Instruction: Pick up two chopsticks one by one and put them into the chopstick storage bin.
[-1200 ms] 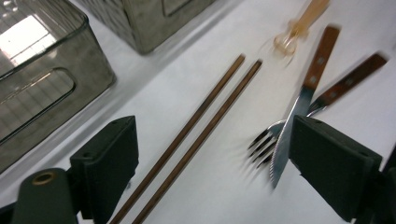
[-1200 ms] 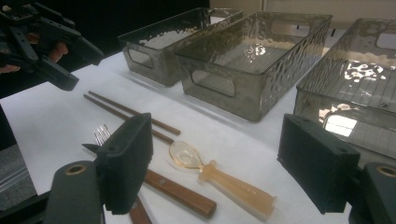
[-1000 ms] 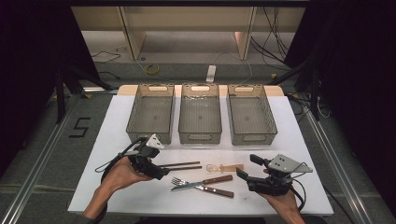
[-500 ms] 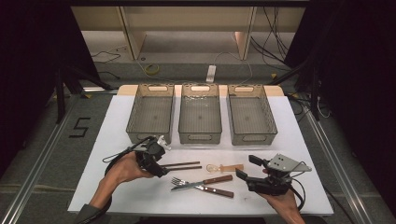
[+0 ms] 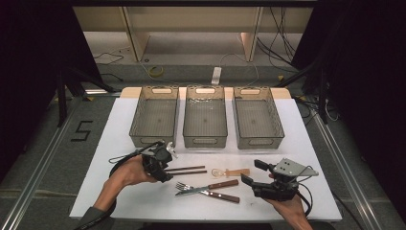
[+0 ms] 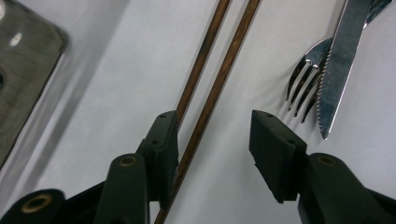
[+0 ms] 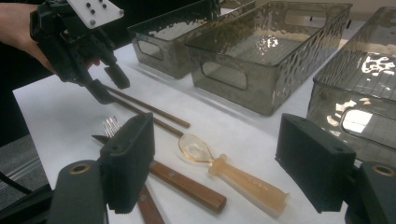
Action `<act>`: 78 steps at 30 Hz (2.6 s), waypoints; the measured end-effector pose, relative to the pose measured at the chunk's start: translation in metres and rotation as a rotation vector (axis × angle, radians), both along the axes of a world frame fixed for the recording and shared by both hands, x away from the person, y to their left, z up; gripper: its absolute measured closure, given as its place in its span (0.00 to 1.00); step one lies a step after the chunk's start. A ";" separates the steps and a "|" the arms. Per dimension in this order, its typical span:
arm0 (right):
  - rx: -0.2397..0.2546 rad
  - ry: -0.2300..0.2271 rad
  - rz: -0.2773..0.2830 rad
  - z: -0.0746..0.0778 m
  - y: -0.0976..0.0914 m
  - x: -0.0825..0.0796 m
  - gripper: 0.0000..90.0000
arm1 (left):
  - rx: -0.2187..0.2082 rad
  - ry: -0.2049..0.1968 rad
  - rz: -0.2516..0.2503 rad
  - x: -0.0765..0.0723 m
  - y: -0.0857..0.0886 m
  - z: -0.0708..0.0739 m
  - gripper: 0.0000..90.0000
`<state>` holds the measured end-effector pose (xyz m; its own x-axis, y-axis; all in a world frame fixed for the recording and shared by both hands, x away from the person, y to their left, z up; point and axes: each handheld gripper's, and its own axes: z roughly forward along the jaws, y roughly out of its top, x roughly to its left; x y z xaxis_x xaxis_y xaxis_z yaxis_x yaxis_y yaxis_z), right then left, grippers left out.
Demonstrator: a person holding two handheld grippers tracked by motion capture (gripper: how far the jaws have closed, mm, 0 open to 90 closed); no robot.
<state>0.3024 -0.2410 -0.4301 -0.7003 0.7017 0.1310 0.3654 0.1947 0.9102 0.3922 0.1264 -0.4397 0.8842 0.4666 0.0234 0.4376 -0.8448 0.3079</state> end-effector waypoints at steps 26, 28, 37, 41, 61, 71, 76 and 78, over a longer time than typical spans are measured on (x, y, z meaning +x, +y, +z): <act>-0.002 0.010 0.014 -0.001 0.001 0.001 0.32 | 0.092 0.002 -0.118 0.004 -0.009 -0.012 0.78; 0.000 0.013 0.015 -0.001 0.001 0.001 0.32 | 0.091 0.006 -0.121 0.005 -0.010 -0.014 0.78; -0.001 0.020 0.020 -0.001 0.002 0.001 0.32 | 0.106 0.004 -0.120 0.008 -0.009 -0.017 0.80; 0.003 0.022 0.023 -0.001 0.001 0.001 0.32 | 0.133 0.011 -0.129 0.009 -0.009 -0.021 0.81; -0.003 0.031 0.037 -0.002 0.002 0.002 0.32 | 0.160 0.022 -0.210 0.006 -0.009 -0.020 0.92; -0.006 0.034 0.047 -0.001 0.003 0.001 0.32 | 0.154 0.008 -0.229 0.005 -0.008 -0.020 0.94; -0.006 0.035 0.052 -0.001 0.003 0.001 0.32 | 0.140 -0.007 -0.215 0.002 -0.008 -0.012 0.94; -0.008 0.034 0.054 -0.001 0.004 0.001 0.32 | 0.129 -0.022 -0.198 0.002 -0.008 -0.005 0.94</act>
